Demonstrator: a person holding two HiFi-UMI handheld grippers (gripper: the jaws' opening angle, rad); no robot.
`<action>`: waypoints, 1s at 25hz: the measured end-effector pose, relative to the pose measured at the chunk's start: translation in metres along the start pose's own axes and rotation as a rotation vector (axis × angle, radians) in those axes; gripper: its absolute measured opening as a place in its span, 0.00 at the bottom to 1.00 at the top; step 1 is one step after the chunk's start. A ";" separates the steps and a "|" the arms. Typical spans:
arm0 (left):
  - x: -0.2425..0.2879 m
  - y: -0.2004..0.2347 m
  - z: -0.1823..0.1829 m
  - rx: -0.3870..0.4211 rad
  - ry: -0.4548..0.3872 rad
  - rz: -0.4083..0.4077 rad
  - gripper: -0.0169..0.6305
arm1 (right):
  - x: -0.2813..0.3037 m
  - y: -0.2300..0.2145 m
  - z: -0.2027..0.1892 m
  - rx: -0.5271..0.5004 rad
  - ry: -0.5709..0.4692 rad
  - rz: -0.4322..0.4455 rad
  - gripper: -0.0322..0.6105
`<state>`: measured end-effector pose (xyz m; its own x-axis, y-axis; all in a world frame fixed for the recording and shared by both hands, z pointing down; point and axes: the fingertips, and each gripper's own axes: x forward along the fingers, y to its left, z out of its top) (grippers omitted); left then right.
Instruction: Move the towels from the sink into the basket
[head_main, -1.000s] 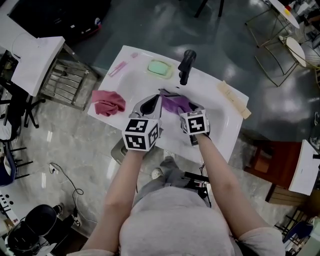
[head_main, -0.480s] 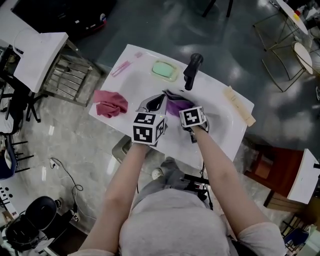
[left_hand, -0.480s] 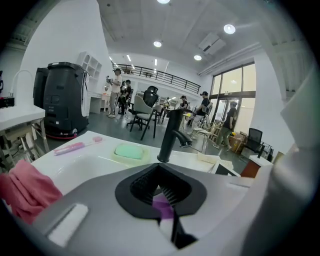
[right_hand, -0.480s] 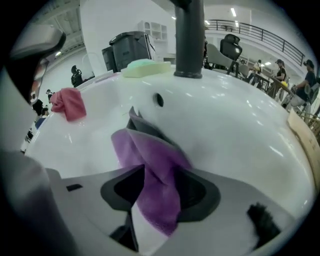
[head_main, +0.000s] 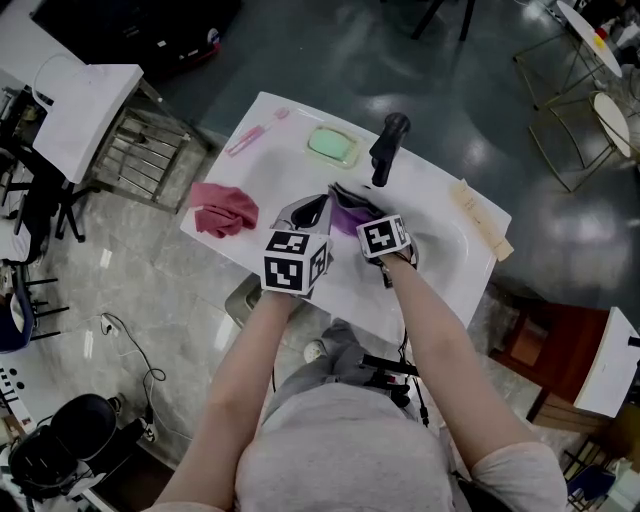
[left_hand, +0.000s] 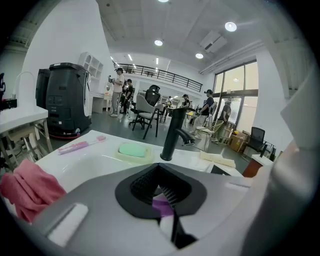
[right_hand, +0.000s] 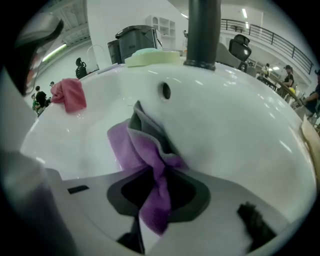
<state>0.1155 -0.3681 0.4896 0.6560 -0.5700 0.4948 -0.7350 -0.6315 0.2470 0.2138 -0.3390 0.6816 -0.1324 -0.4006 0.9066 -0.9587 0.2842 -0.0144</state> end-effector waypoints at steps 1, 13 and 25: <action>0.000 -0.001 0.000 0.000 -0.001 -0.001 0.04 | 0.000 0.002 0.001 0.024 0.002 0.016 0.19; -0.012 -0.009 0.003 0.017 -0.019 -0.015 0.04 | -0.028 0.010 0.013 0.073 -0.069 0.055 0.14; -0.037 -0.021 0.018 0.038 -0.066 -0.031 0.04 | -0.079 0.020 0.025 0.097 -0.166 0.048 0.14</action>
<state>0.1098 -0.3428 0.4508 0.6888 -0.5826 0.4314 -0.7082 -0.6680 0.2286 0.1991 -0.3233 0.5992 -0.2102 -0.5294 0.8219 -0.9691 0.2238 -0.1037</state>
